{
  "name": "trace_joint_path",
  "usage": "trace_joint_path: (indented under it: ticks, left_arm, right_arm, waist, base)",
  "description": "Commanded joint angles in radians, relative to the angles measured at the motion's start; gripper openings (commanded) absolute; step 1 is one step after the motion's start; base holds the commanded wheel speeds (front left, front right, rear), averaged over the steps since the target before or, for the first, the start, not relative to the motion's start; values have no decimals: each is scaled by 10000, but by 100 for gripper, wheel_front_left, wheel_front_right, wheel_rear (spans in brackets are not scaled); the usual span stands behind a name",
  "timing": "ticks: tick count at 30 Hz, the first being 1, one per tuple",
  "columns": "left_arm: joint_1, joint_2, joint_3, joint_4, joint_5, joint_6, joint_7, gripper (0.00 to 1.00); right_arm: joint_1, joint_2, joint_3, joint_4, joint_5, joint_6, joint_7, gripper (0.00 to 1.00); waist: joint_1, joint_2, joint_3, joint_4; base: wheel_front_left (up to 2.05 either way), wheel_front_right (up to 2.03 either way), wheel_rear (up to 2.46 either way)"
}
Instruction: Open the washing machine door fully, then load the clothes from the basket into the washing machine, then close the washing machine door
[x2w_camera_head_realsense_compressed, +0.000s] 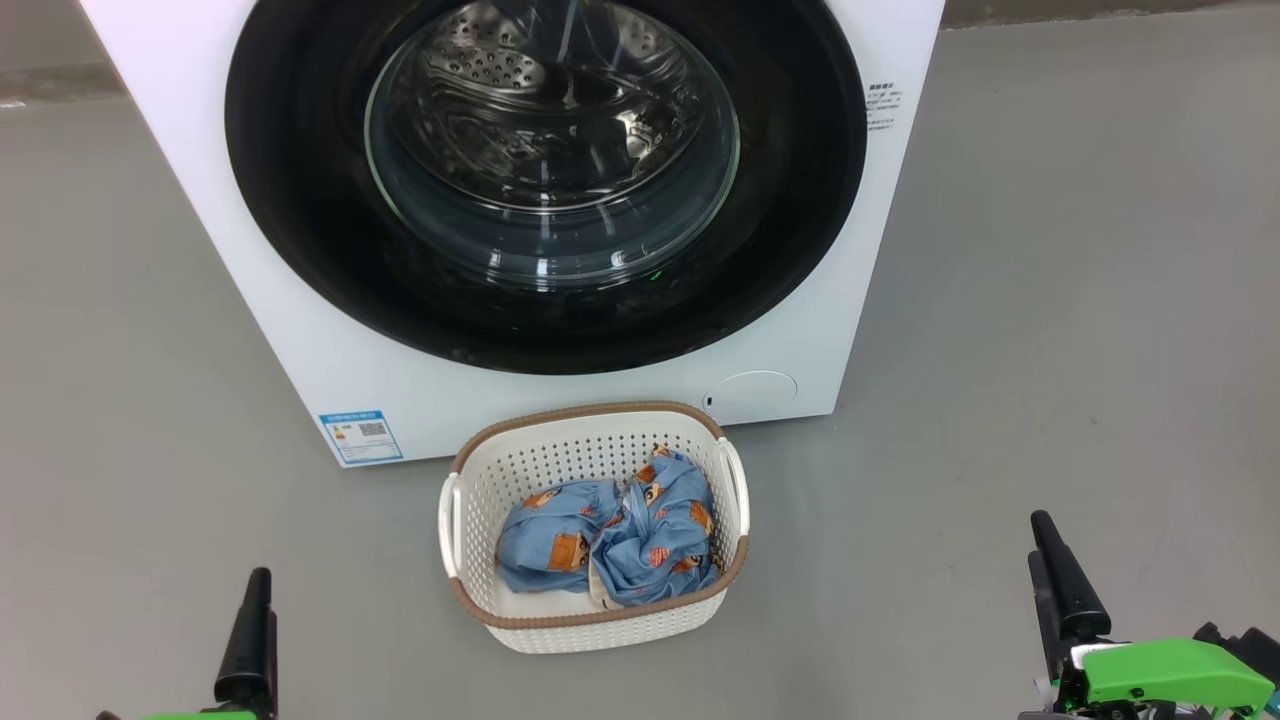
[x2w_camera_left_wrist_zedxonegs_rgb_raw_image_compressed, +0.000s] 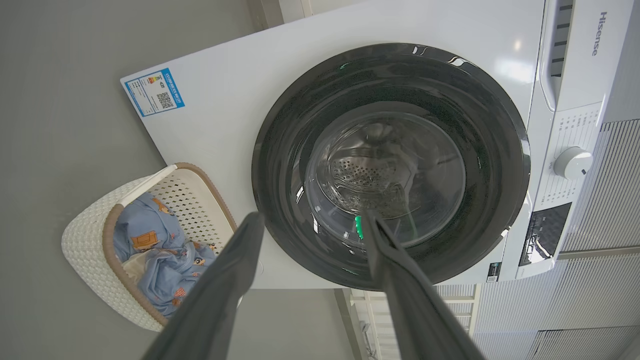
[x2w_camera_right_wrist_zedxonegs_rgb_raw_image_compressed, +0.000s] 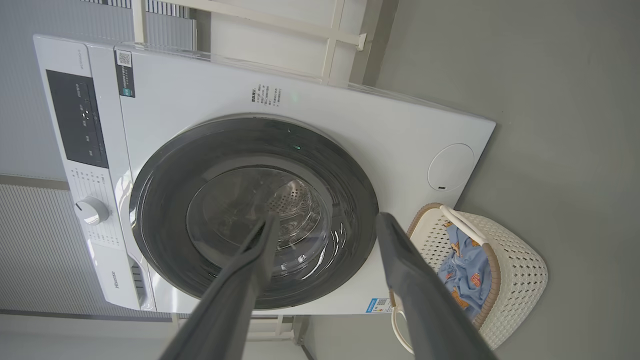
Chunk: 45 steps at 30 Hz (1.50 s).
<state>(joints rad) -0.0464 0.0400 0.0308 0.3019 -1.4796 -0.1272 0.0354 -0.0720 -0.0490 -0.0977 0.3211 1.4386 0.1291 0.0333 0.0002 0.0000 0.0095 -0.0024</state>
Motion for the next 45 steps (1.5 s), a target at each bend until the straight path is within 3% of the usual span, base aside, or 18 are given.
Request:
trace_joint_path:
  ticks: [1, 45]
  left_arm:
    - [-451, 269, 48, -293, 204, -9, -96, 100]
    - [-716, 1040, -758, -227, 5937, -20, -1357, 100]
  right_arm:
    - [-488, -142, 124, -263, -246, 3, -84, 100]
    - [-1292, -457, 960, 192, -6742, 9, -1341, 100]
  waist:
    - [-1, 0, 2, 0]
    - [-1, 0, -135, 8]
  base:
    - [0, 0, 0]
    - [0, 0, 0]
